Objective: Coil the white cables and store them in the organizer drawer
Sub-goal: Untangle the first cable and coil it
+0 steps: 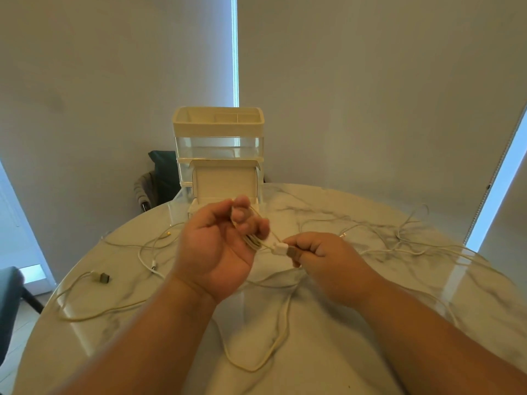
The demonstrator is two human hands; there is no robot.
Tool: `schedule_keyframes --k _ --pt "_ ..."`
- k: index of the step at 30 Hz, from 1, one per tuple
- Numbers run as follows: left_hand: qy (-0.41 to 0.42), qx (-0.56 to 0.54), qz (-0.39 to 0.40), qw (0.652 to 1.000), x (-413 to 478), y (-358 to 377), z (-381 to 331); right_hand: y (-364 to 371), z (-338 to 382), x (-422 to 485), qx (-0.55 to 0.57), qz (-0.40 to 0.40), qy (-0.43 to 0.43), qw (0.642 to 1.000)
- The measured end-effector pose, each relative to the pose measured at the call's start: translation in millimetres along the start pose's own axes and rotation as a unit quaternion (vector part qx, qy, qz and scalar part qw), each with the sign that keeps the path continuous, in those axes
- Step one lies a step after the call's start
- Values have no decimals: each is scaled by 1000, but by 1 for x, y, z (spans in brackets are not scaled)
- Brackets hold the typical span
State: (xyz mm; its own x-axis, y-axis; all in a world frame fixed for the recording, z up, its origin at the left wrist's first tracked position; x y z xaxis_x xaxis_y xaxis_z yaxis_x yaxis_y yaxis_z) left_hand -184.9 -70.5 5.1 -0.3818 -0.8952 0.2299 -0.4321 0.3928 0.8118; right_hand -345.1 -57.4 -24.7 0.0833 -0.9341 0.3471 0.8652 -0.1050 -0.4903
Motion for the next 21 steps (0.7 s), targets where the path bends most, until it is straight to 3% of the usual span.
schedule_keyframes --k 5,21 --pt "17 -57 -27 998 7 -10 -10 16 0 -5 -32 55 24 998" --pt "42 -95 -91 990 12 -24 -24 25 13 -10 -87 105 59 989"
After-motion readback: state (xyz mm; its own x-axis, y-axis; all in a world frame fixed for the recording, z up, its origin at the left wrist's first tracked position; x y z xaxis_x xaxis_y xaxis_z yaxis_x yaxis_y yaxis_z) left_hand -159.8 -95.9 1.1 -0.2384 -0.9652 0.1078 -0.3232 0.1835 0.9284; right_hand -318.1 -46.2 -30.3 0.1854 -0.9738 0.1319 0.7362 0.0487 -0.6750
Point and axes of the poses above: each hand's wrist, its own x-axis towards the middle knuckle, its own y-axis out of the palm, z = x × y, the point moved 4 cm from there along x, towards the middle knuckle, and after that the axes turned 1 degree about x, right-handed, at the moved point
